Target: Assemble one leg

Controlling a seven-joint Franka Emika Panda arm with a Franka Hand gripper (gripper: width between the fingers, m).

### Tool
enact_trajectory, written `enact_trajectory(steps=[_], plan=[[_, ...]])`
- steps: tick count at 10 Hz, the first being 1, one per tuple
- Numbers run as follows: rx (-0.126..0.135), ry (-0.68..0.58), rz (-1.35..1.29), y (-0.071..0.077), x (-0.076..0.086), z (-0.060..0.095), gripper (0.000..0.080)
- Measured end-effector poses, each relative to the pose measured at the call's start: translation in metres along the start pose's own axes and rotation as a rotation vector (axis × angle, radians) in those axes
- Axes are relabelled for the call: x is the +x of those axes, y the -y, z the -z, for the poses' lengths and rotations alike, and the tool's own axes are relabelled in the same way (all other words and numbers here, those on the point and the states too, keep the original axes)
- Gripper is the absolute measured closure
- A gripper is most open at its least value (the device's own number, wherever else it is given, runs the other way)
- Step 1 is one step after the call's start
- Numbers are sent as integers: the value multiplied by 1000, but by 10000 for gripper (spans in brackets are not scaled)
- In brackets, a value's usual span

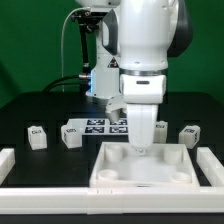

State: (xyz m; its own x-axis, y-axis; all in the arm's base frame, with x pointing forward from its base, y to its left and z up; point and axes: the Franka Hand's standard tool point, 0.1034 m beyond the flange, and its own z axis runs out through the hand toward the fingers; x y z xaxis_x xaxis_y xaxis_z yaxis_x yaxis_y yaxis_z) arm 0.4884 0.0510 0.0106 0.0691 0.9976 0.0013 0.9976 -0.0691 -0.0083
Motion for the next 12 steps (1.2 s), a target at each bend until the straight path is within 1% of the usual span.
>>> enact_trajectory(steps=[2,5,6,7,8,9,10,11,12], plan=[[7,-1,11,0,12,0,739],[9,1,5,0,12,0,739],[10,1,4,0,11,-1,665],[10,1,4,0,11,-1,665],[10,1,3,0,11,-1,463],[11,1,3,0,11,-1,328],[11,1,3,0,11,-1,328],[11,1,3,0,11,-1,189],[11,1,3,0,11,-1,161]])
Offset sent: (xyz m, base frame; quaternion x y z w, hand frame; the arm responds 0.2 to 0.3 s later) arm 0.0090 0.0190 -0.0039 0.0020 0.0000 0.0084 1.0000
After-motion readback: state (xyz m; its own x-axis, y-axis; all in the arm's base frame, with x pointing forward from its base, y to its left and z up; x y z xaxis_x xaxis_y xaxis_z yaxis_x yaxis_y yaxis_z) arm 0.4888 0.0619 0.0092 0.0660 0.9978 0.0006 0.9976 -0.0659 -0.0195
